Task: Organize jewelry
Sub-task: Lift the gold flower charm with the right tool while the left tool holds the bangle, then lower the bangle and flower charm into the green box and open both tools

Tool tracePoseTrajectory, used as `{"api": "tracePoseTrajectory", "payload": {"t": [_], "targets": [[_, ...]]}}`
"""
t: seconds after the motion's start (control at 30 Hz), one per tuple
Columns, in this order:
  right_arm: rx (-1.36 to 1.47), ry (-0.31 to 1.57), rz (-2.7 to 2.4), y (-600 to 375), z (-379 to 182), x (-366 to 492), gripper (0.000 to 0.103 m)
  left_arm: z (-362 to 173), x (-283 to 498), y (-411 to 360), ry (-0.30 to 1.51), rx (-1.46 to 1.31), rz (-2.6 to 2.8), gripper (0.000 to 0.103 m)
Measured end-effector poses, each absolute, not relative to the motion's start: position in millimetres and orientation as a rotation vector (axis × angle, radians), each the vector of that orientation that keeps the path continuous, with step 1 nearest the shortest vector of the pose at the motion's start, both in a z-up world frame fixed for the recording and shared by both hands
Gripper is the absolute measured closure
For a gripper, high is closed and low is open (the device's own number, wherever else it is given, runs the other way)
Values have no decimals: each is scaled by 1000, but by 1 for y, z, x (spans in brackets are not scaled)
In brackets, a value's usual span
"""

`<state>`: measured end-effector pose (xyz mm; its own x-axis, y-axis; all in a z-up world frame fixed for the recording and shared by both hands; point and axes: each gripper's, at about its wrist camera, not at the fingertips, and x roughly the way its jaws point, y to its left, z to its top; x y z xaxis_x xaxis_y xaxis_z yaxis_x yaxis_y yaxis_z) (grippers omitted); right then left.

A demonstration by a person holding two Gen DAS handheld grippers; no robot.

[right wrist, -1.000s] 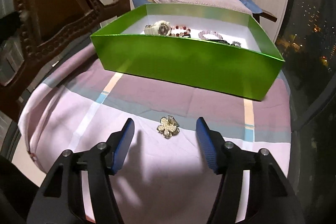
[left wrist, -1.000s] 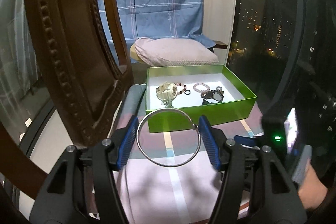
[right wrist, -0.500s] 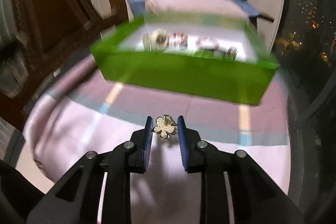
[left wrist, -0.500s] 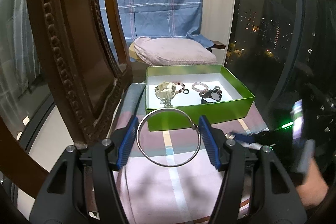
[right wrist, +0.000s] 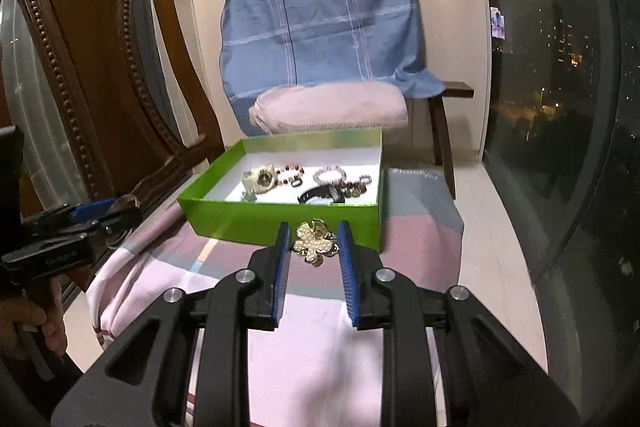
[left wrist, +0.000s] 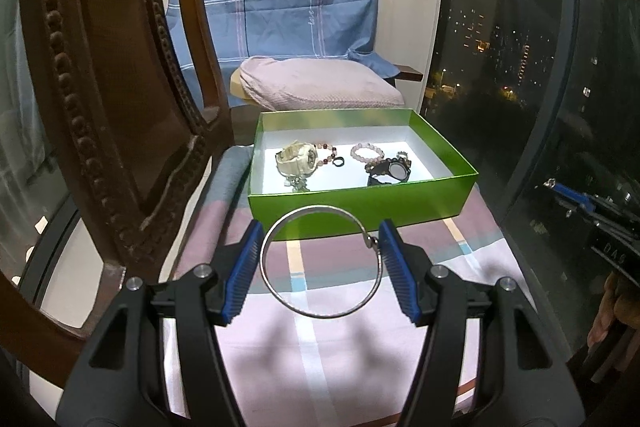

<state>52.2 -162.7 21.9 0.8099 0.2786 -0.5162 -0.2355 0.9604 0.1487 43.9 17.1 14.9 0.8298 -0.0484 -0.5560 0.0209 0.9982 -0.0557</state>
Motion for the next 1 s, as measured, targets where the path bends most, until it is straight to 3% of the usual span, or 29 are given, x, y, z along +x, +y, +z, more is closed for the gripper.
{"api": "tracePoseTrajectory", "payload": {"t": [0.63,0.9,0.97,1.0], "targets": [[47,579,308,-146,20,55,79,12,46,21,599,-48,-36,44],[-49,547,236,-124,47,140,79,9,52,28,607,-63,-26,44],[-47,597,220,-126,42,162,69,8,52,31,613,-66,-22,44],[-33,612,199,-130,39,168,55,8,52,33,615,-67,-21,44]]}}
